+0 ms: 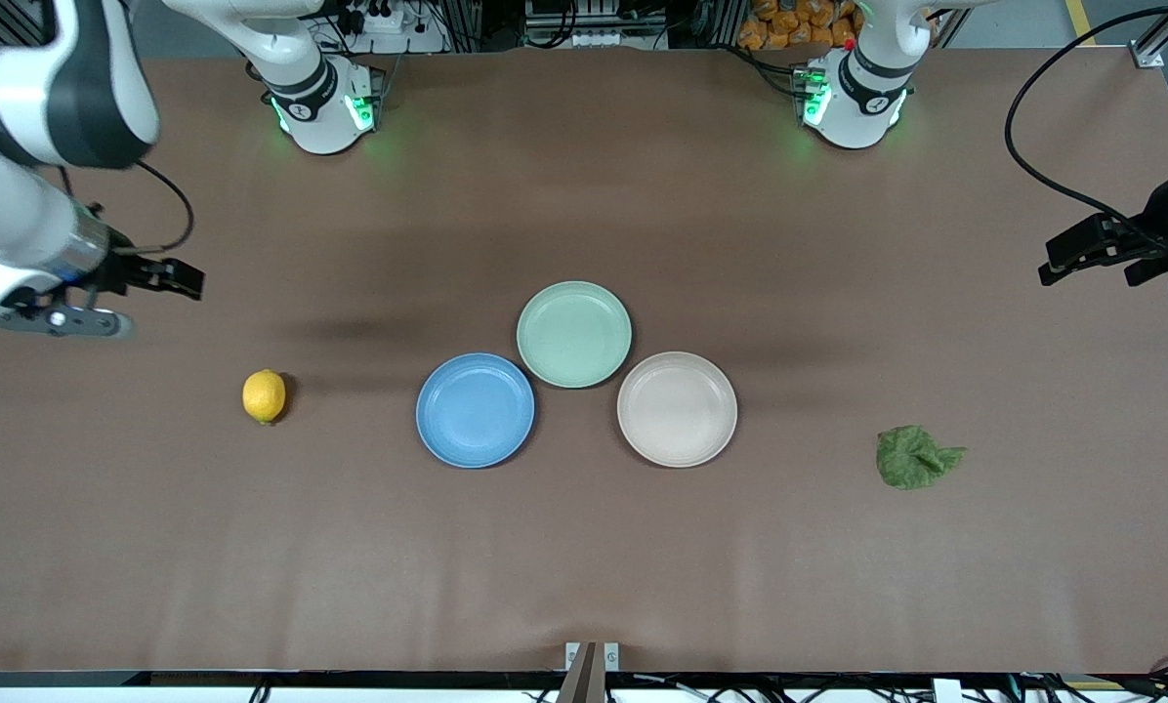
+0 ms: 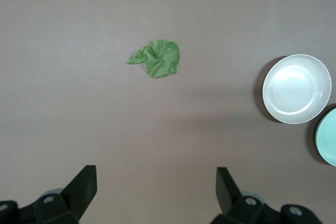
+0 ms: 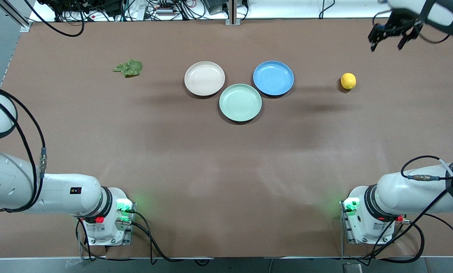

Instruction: Pick lemon and lettuce from blue and beige plates

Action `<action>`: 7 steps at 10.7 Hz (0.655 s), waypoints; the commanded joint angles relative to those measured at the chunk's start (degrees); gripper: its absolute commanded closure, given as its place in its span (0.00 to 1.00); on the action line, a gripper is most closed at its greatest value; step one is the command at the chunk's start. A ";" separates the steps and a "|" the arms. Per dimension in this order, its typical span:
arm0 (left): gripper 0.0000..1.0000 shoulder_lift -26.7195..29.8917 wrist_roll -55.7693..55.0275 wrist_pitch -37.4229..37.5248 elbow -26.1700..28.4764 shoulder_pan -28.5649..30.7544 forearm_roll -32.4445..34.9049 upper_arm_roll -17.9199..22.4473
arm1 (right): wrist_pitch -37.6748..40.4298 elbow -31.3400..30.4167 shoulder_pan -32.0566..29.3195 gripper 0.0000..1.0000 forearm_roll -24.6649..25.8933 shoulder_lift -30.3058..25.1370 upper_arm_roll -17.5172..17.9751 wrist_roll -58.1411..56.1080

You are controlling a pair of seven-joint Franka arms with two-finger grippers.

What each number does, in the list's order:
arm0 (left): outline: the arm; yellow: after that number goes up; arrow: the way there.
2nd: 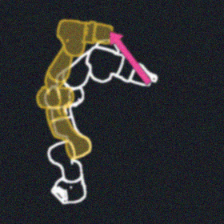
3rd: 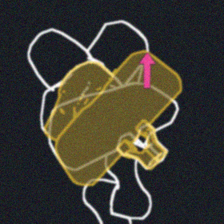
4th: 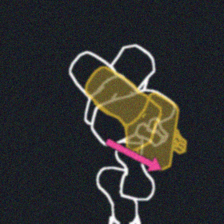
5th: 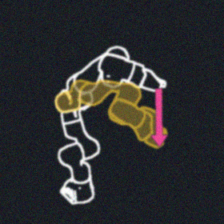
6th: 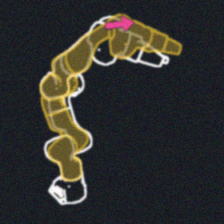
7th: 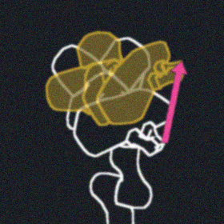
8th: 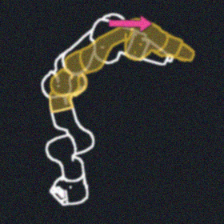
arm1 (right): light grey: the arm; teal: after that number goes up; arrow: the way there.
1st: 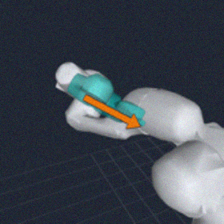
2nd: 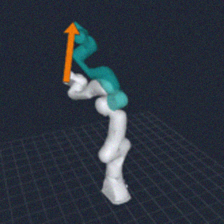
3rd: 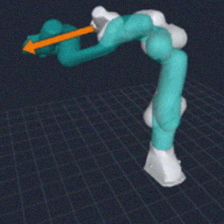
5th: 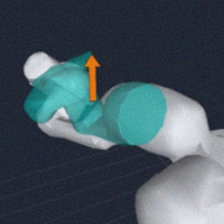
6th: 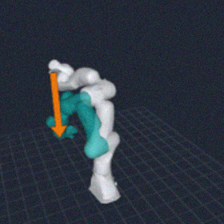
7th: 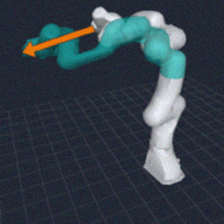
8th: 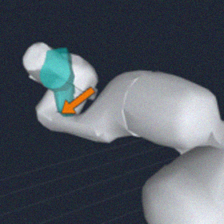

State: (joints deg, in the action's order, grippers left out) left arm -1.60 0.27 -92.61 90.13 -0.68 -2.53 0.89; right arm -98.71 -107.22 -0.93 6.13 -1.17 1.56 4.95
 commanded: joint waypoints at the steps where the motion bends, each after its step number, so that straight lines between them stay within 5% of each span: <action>1: 0.00 0.10 0.70 0.76 -0.30 0.24 -0.98 -0.01 | 3.18 7.08 1.02 0.00 0.46 0.20 -0.07 1.38; 7: 0.00 0.10 0.61 0.76 -0.48 0.24 -0.98 0.16 | 11.34 25.37 2.43 0.00 0.28 1.96 -0.15 0.85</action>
State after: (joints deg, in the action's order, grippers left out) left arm -1.63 0.27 -92.60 90.12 -0.68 -2.53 0.92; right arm -89.87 -86.94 1.33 6.11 -1.13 1.62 5.10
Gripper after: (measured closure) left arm 0.000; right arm 0.000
